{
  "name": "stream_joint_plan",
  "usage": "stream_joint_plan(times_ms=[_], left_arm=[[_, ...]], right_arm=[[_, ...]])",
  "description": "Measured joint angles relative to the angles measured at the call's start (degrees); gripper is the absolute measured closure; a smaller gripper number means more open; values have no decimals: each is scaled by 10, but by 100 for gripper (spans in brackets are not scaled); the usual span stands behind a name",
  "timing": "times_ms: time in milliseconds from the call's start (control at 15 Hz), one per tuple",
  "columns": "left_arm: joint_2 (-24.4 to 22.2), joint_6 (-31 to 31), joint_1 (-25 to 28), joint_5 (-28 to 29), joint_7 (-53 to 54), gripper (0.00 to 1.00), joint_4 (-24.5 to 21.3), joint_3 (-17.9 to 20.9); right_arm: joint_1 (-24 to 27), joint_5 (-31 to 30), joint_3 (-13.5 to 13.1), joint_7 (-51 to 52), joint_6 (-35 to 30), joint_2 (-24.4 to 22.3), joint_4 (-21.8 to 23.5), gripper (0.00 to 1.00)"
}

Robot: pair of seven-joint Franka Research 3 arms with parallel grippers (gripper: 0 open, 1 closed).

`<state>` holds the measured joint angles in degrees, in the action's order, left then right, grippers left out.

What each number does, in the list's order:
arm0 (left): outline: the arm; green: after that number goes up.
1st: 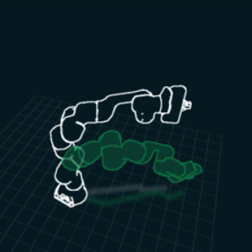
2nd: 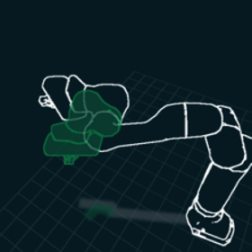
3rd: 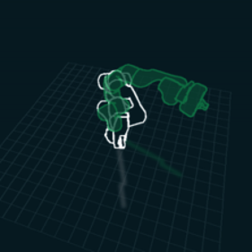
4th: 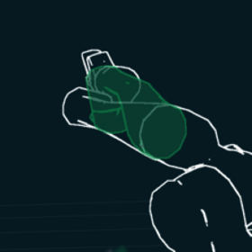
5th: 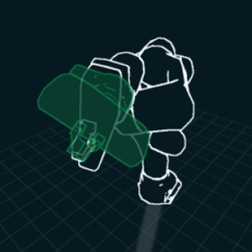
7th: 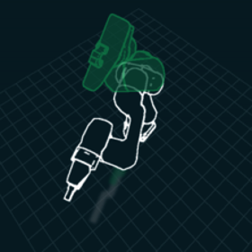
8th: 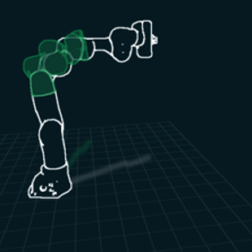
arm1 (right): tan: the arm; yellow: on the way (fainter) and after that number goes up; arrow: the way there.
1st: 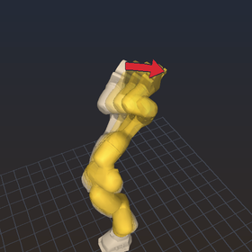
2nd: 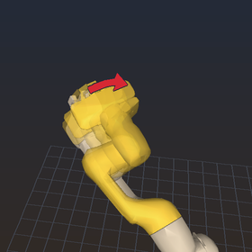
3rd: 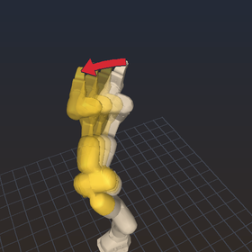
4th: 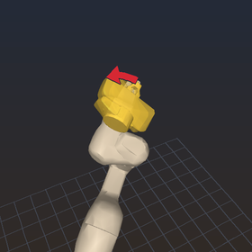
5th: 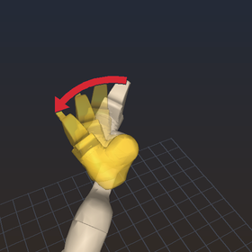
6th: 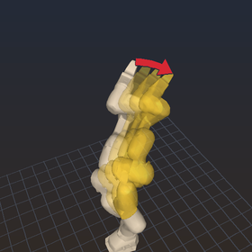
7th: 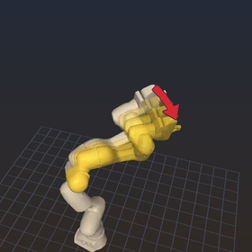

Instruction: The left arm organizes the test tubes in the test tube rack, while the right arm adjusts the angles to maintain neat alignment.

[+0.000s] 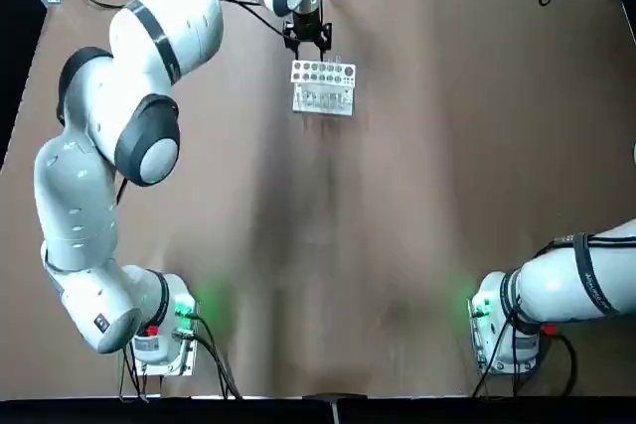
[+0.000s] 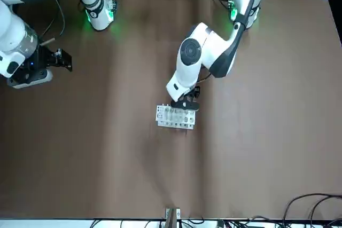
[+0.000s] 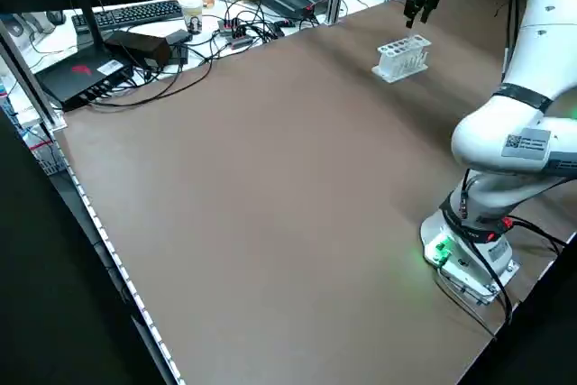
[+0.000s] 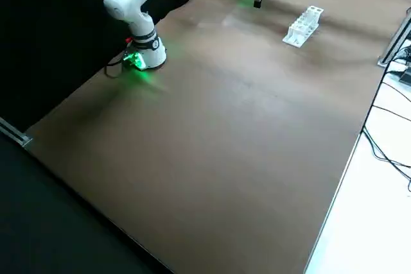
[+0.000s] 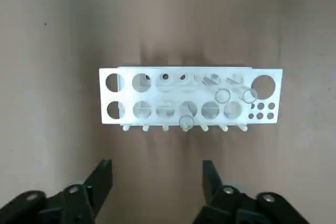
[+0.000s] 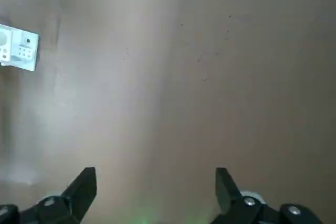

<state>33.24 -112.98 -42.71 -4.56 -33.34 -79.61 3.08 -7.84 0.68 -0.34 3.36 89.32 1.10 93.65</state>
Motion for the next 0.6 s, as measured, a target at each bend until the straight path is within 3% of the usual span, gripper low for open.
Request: stream_joint_plan(times_ms=[600], left_arm=[[33,-13,-3,-9,-1,38,22,-2]], right_arm=[[0,0,0,0,0,0,0,0]])
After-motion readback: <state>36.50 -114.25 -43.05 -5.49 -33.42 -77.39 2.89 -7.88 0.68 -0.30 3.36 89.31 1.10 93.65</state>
